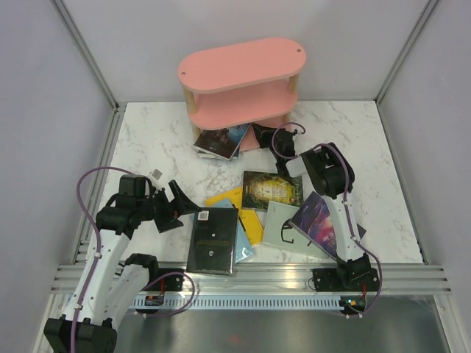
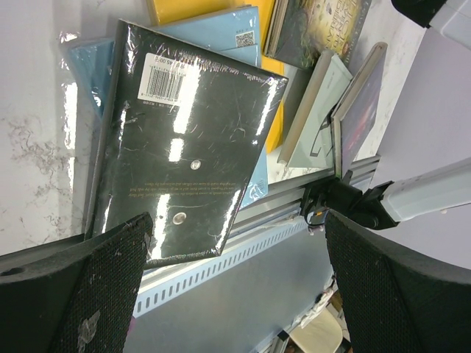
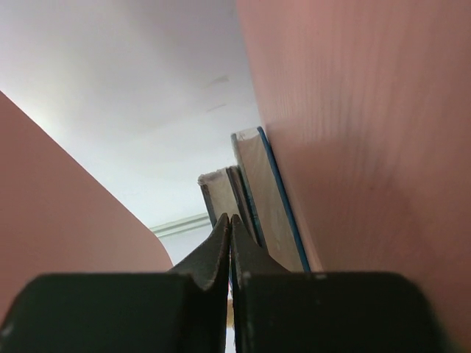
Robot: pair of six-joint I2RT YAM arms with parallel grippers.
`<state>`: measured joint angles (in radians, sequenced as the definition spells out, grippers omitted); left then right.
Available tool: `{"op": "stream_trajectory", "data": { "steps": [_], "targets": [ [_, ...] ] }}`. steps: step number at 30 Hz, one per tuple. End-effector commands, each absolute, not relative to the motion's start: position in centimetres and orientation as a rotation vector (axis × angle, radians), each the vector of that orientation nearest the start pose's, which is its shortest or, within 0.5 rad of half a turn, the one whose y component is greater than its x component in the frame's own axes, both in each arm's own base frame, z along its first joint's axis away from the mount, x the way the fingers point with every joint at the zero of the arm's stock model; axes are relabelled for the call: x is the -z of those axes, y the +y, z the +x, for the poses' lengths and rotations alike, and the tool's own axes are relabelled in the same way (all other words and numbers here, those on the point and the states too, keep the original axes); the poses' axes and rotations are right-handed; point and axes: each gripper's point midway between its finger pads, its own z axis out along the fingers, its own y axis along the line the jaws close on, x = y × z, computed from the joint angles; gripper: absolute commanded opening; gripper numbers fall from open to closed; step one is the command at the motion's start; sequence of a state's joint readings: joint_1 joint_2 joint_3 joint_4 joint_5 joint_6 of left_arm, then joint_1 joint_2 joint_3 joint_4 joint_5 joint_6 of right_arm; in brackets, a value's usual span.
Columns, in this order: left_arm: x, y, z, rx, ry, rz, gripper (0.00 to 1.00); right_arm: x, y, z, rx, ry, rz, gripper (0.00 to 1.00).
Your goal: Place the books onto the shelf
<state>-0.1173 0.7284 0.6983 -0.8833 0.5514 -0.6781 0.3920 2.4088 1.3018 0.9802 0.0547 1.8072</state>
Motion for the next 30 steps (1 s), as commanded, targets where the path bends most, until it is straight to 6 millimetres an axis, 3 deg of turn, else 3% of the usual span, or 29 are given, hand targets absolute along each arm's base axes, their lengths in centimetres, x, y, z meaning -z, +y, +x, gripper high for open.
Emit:
{"op": "stream_trajectory", "data": {
  "steps": [1,9,11,20,30],
  "targets": [
    [-16.0,-13.2,16.0,0.991,2.514,-0.413,1.0,-6.4,29.3,57.4,-1.576,1.495,1.343,0.0],
    [-15.7,-13.0,16.1,0.975,2.524,-0.412,1.0,-6.4,31.2,58.3,-1.593,1.531,1.324,0.0],
    [-15.6,-13.0,16.1,0.969,2.528,-0.416,1.0,-7.2,32.2,58.1,-1.578,1.565,1.284,0.0],
    [-15.7,-13.0,16.4,0.967,2.528,-0.417,1.0,-7.2,36.0,56.8,-1.524,1.703,1.214,0.0],
    [-15.5,-12.8,16.1,0.961,2.524,-0.413,1.0,-7.5,36.2,57.1,-1.507,1.717,1.193,0.0]
  ]
}}
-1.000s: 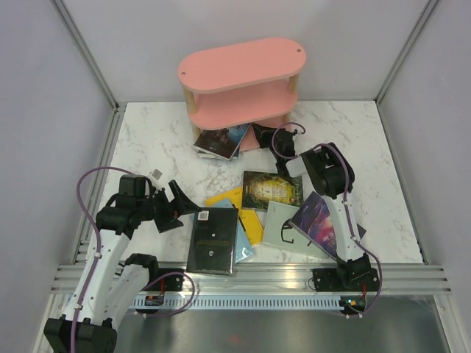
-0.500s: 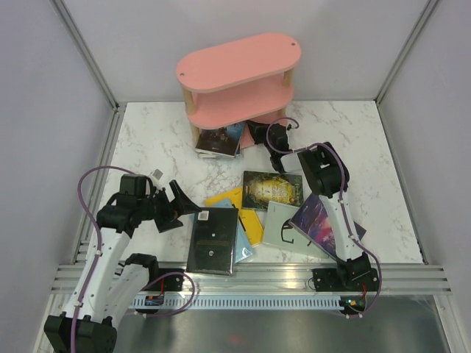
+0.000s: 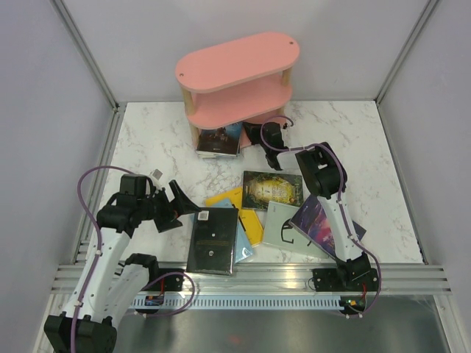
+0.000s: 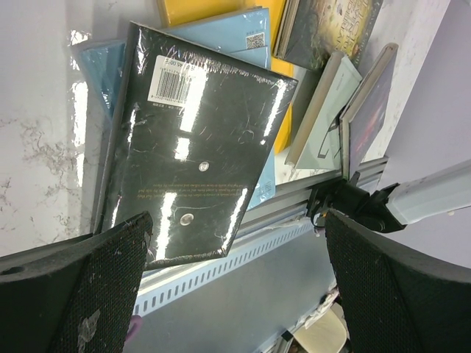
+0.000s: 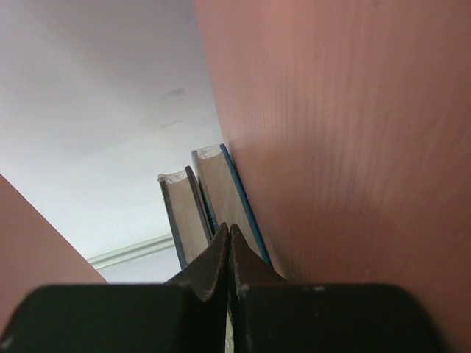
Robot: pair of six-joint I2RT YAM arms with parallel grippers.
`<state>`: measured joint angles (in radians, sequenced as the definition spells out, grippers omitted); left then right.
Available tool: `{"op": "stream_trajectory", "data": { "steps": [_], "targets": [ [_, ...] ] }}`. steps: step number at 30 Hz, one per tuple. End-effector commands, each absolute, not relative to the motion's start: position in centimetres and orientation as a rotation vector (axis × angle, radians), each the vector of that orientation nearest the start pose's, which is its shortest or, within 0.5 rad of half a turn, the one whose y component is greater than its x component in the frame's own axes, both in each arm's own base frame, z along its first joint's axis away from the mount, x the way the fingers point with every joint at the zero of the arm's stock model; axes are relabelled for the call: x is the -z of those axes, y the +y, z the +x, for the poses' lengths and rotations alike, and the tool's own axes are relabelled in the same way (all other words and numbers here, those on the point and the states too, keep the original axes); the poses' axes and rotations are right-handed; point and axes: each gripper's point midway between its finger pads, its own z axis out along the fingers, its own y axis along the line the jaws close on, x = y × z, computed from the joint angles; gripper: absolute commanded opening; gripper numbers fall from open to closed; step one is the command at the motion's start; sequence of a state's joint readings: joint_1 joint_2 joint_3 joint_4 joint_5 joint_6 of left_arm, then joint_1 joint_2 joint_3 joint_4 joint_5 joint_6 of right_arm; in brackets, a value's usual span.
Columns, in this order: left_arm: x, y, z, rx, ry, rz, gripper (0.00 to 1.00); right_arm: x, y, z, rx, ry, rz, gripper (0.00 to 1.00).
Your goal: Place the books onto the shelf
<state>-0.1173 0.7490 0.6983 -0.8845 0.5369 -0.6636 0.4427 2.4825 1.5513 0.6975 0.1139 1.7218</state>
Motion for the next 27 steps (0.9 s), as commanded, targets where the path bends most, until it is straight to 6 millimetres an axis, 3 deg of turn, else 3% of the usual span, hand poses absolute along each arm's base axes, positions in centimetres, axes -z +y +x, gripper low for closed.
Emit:
{"op": "stream_trajectory", "data": {
  "steps": [1,5,6,8,9,11,12,13,15,16,17,18,19,20,21,22,23,24,26,27],
  "targets": [
    [-15.5,-12.9,16.1,0.961,2.523,-0.408,1.0,-7.6,36.1,57.1,-1.505,1.715,1.188,0.0],
    [-15.6,-12.7,16.0,0.943,2.531,-0.406,1.0,-8.4,33.6,56.9,-1.458,1.71,1.184,0.0],
    [-15.9,-12.6,16.1,0.938,2.525,-0.398,1.0,-8.7,31.8,57.3,-1.432,1.694,1.193,0.0],
    [-15.9,-12.4,16.1,0.915,2.53,-0.396,1.0,-9.4,29.4,56.3,-1.404,1.712,1.174,0.01],
    [-16.0,-12.3,16.2,0.909,2.532,-0.394,1.0,-9.7,27.2,56.5,-1.385,1.702,1.174,0.02],
    [-15.9,-12.2,16.2,0.895,2.534,-0.393,1.0,-10.8,24.5,55.3,-1.345,1.719,1.13,0.13],
    [-15.5,-12.2,16.1,0.891,2.544,-0.397,1.0,-11.4,22.4,55.3,-1.33,1.721,1.121,0.27],
    [-15.1,-12.0,16.0,0.882,2.554,-0.401,1.0,-13.1,21.3,54.2,-1.318,1.721,1.095,0.32],
    [-13.8,-11.9,15.6,0.867,2.589,-0.412,1.0,-12.9,19.5,52.6,-1.197,1.847,1.009,0.42],
    [-13.2,-11.7,15.5,0.853,2.607,-0.419,1.0,-16.0,19.2,51.6,-1.17,1.852,0.922,0.46],
    [-12.4,-11.7,15.2,0.85,2.626,-0.429,1.0,-14.6,18.5,49.8,-1.054,1.974,0.868,0.49],
    [-12.0,-11.6,15.2,0.846,2.629,-0.425,1.0,-15.4,18.9,48.4,-1.034,2.013,0.809,0.54],
    [-11.8,-11.6,15.2,0.846,2.628,-0.424,1.0,-17.5,18.9,46.2,-1.035,2.015,0.756,0.58],
    [-11.0,-11.6,14.9,0.851,2.643,-0.437,1.0,-17.1,20.0,43.8,-1.017,2.083,0.695,0.63],
    [-11.2,-11.9,15.1,0.877,2.629,-0.437,1.0,-17.3,20.7,41.9,-1.021,2.114,0.654,0.89],
    [-11.3,-12.0,15.2,0.886,2.622,-0.442,1.0,-18.1,21.1,39.3,-1.024,2.134,0.608,0.98],
    [-10.9,-12.1,15.2,0.897,2.623,-0.461,1.0,-16.6,21.6,36.6,-0.984,2.232,0.592,0.98],
    [-10.7,-12.3,15.2,0.916,2.625,-0.489,1.0,-16.3,23.8,33.7,-0.992,2.289,0.502,0.98],
    [-10.1,-13.0,15.0,0.977,2.641,-0.508,1.0,-15.6,24.9,29.0,-1.005,2.327,0.446,0.98],
    [-10.0,-13.2,15.1,0.991,2.644,-0.526,1.0,-15.3,26.9,26.0,-1.064,2.361,0.409,0.98]
  ]
}}
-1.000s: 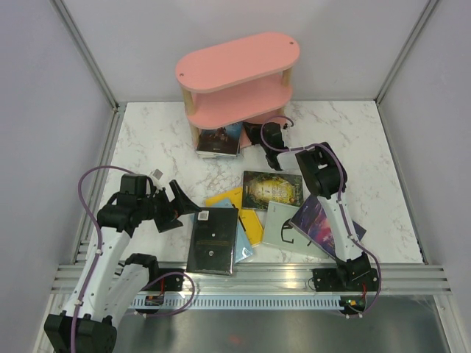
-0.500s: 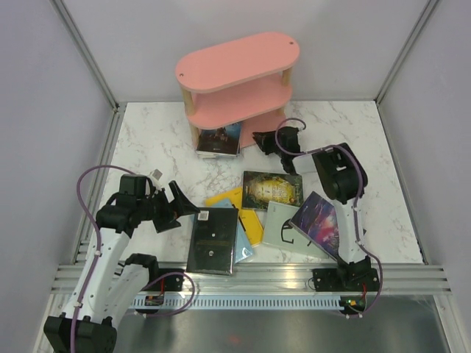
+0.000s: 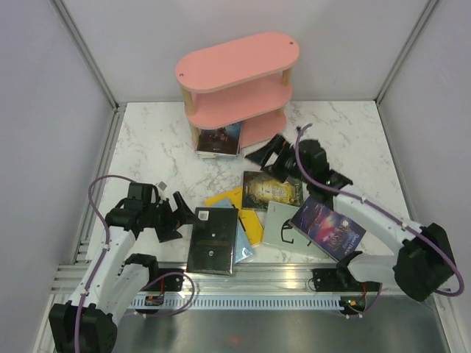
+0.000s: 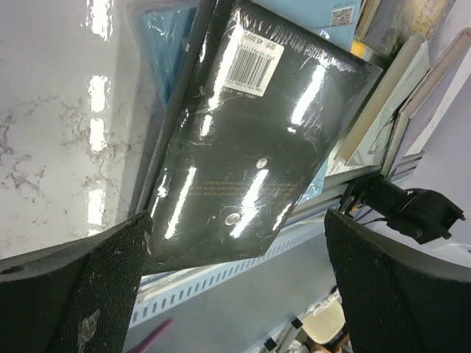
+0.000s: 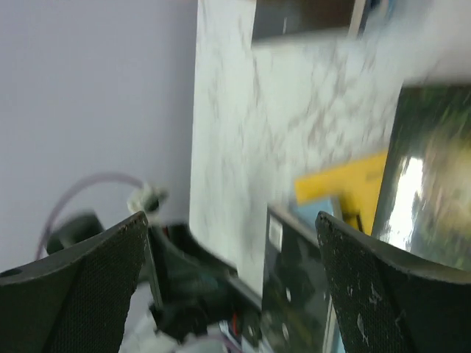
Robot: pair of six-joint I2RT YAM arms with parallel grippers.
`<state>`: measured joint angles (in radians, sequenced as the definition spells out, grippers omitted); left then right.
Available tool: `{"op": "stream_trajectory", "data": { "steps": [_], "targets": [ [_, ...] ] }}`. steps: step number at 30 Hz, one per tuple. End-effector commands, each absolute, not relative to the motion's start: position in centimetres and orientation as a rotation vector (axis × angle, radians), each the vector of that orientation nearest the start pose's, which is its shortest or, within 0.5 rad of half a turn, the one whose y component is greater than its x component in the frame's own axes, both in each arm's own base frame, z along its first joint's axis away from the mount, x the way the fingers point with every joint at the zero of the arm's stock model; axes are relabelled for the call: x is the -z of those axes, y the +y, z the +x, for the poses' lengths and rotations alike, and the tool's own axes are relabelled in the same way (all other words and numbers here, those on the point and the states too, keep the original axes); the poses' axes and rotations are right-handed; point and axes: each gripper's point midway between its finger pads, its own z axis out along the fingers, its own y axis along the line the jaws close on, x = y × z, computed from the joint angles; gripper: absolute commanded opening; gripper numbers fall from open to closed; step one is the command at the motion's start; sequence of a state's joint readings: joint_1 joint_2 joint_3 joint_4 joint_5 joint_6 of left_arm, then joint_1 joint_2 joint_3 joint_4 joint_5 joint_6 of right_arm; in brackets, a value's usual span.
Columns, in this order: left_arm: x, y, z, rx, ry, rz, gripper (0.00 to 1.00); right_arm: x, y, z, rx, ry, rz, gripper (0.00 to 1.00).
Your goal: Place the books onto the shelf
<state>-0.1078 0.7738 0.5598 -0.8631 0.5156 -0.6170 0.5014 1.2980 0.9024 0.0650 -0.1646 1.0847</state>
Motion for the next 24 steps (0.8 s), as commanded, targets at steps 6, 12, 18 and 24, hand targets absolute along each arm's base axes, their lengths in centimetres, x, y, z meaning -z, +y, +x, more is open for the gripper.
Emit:
{"op": "stream_trajectory", "data": {
  "steps": [6,12,18,24],
  "targets": [
    [-8.9,-13.4,15.1,1.002,2.665,-0.615,1.0,-13.0,29.3,17.3,-1.212,2.433,0.308,0.98],
    [-7.7,-12.9,15.0,0.892,2.692,-0.701,1.0,-12.2,31.6,14.1,-1.216,2.502,0.184,0.96],
    [-6.9,-13.2,14.8,0.846,2.694,-0.746,1.0,-11.0,33.1,12.8,-1.207,2.532,0.148,0.96],
    [-5.9,-13.9,14.7,0.879,2.701,-0.767,1.0,-10.0,34.7,12.5,-1.243,2.536,0.135,0.96]
  ]
}}
